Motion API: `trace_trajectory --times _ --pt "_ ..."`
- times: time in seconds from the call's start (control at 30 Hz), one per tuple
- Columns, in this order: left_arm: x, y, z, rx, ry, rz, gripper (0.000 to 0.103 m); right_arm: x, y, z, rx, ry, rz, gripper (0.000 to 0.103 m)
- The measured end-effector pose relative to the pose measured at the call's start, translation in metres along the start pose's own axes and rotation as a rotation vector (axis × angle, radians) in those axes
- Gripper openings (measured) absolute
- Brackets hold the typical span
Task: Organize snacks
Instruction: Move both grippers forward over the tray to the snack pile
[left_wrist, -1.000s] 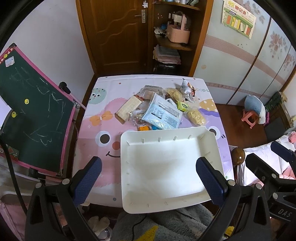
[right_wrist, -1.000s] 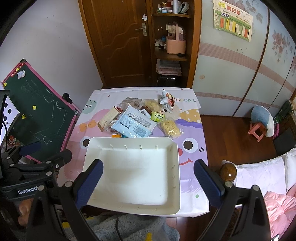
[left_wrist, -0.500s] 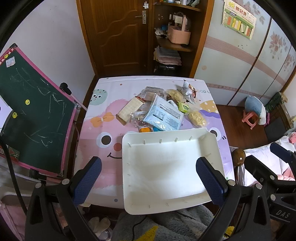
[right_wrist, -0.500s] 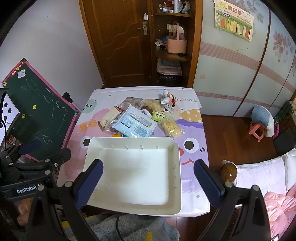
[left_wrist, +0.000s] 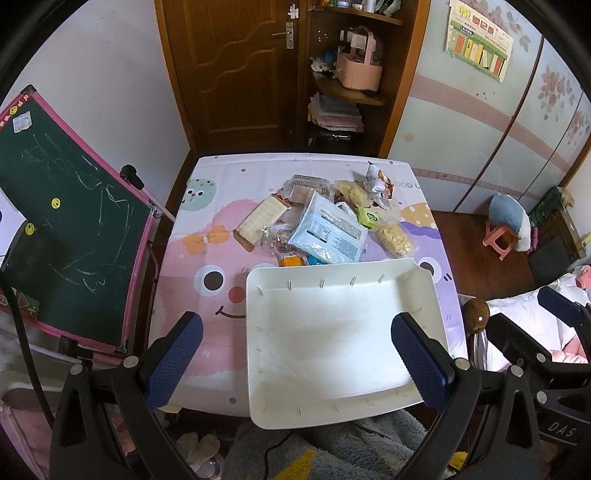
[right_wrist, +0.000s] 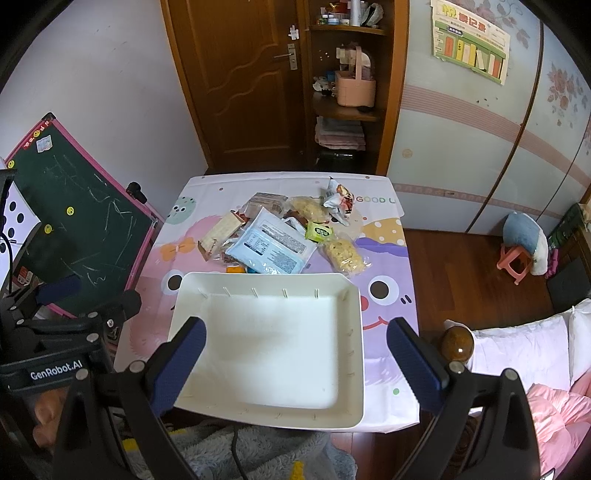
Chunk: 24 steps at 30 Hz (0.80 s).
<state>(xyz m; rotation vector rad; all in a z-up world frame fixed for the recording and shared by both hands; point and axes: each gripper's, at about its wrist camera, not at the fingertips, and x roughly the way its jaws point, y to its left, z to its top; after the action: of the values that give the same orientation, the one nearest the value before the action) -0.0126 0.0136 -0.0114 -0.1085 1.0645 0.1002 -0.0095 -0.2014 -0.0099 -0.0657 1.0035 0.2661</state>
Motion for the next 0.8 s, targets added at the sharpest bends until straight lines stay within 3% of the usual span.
trace_trajectory --times 0.33,0.53,0.8 --pt "0.001 0.011 0.010 -0.024 -0.012 0.014 0.102 0.000 0.001 0.001 -0.001 -0.001 -0.001 0.099" --pt "-0.002 0.038 0.032 -0.044 -0.094 0.057 0.102 0.005 0.007 0.011 -0.017 -0.012 -0.011 0.099" --pt "0.028 0.066 0.069 0.034 -0.179 0.141 0.102 0.047 0.012 0.052 -0.042 0.026 -0.001 0.099"
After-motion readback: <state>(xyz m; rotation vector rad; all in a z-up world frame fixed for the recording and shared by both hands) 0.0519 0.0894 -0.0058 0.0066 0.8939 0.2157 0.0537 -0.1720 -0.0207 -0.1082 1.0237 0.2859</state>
